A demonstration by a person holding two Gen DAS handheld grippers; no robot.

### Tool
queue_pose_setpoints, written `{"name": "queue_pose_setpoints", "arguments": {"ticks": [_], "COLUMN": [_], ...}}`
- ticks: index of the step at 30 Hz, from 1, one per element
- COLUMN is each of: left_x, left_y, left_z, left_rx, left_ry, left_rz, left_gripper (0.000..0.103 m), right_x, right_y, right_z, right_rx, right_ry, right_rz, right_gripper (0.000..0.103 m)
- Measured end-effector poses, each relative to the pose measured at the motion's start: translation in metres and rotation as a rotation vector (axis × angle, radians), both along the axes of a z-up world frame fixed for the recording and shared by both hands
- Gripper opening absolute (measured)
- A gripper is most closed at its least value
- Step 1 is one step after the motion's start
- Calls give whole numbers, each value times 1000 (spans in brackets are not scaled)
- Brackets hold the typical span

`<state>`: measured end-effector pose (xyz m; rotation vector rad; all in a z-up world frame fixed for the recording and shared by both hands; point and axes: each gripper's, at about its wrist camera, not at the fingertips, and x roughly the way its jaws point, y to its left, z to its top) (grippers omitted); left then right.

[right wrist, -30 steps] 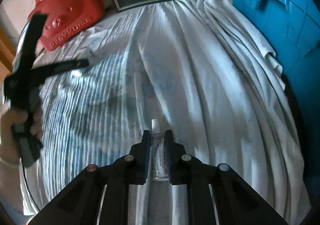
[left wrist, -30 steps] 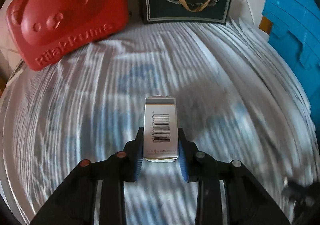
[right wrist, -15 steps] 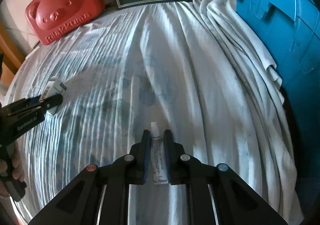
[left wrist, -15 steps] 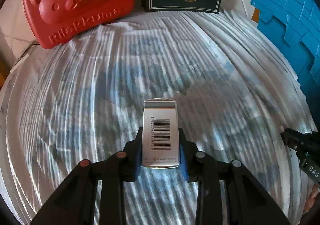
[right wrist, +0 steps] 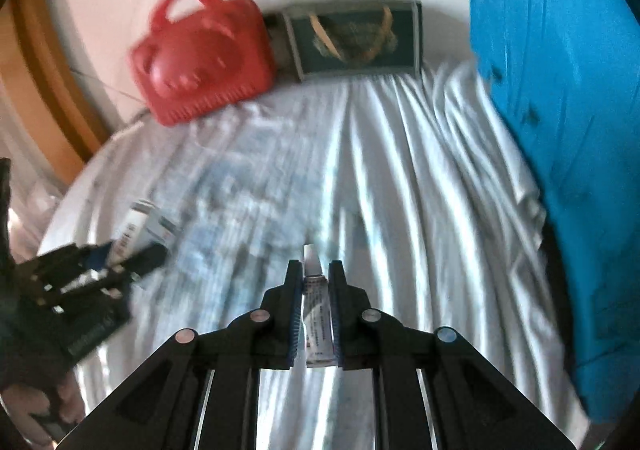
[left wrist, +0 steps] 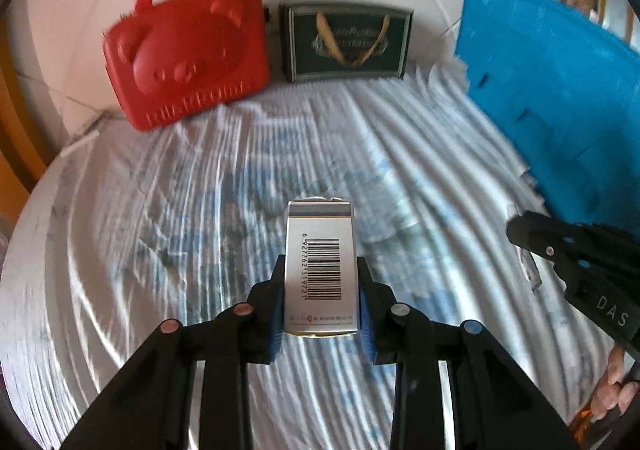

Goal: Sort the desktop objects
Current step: 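Grasp the white barcode box with left tool while right tool grasps white tube, then carry the white box and tube over the blue crate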

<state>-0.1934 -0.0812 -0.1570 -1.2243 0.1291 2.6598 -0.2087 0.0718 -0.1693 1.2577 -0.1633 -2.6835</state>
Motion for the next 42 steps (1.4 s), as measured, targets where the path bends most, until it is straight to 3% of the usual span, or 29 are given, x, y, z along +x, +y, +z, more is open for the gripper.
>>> {"name": "queue_pose_setpoints", "arguments": {"ticks": [8, 14, 19, 25, 32, 42], "left_x": [41, 67, 98, 136, 151, 138], "left_y": [26, 65, 113, 202, 319, 436], "left_z": [69, 114, 148, 193, 223, 199], "left_rx": [23, 56, 73, 95, 119, 46], "left_ry": [153, 257, 341, 430, 466, 362], "left_rz": [-34, -80, -113, -129, -134, -192], "left_gripper": [29, 29, 29, 29, 29, 29], "right_x": [48, 81, 112, 149, 170, 157], "right_y": [7, 35, 82, 170, 288, 385], "right_z": [96, 148, 187, 230, 246, 216], "right_rx": [13, 48, 47, 71, 120, 128], "right_ry": [221, 342, 422, 492, 490, 389], "right_rz": [1, -47, -80, -127, -163, -184], "right_gripper": [13, 13, 13, 13, 13, 13]}}
